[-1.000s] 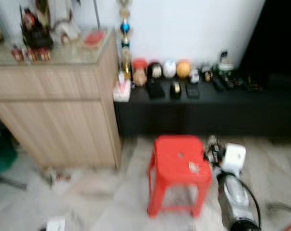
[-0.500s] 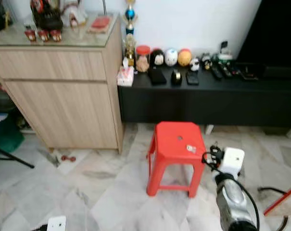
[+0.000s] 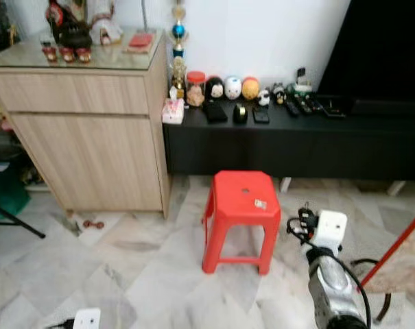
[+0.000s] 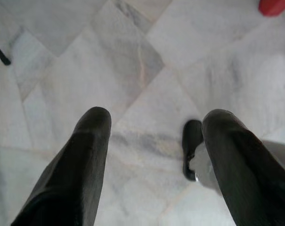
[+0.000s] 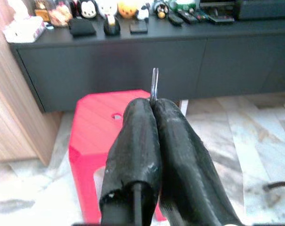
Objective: Hang keys on a hook
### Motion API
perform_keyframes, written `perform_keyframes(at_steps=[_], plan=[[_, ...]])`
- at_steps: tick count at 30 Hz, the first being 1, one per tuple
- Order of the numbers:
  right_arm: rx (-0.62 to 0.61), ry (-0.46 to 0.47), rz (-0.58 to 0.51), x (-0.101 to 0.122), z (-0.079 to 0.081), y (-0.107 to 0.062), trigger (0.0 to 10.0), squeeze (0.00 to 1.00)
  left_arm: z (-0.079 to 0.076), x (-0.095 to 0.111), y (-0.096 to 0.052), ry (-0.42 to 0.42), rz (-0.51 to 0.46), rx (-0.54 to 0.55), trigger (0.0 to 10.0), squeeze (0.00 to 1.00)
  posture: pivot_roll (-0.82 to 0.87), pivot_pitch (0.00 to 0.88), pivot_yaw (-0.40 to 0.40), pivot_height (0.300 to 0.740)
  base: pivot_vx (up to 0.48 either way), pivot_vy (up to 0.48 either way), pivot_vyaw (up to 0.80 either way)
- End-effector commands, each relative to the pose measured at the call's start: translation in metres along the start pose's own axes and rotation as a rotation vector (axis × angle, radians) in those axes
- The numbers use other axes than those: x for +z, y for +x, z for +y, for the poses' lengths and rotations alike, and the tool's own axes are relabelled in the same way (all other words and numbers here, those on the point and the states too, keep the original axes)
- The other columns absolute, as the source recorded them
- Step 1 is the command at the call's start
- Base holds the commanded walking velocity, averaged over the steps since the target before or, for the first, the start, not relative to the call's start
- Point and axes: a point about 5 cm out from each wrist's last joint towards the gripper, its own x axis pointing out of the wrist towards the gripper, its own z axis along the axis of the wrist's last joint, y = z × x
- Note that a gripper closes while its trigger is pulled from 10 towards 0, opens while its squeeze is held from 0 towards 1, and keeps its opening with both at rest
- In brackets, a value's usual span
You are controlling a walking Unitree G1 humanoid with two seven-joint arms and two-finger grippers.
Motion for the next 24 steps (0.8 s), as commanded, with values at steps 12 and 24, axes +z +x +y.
perform_keyframes(at_steps=[12,24], plan=[[-0.009,-0.013,-0.003,0.0031,-0.0044,0.0012,10.0,0.0,-0.0051,-0.005,-0.0012,0.027,0.014,-0.015,10.0,0.0,0.15,0.0,-0.065,0.74,0.0,-0.47,0.0],[-0.007,-0.011,-0.009,0.0052,-0.0029,0.0029,10.0,0.0,-0.0067,-0.0015,-0.0001,0.032,0.005,-0.022,10.0,0.0,0.15,0.0,-0.061,0.74,0.0,-0.468,0.0]])
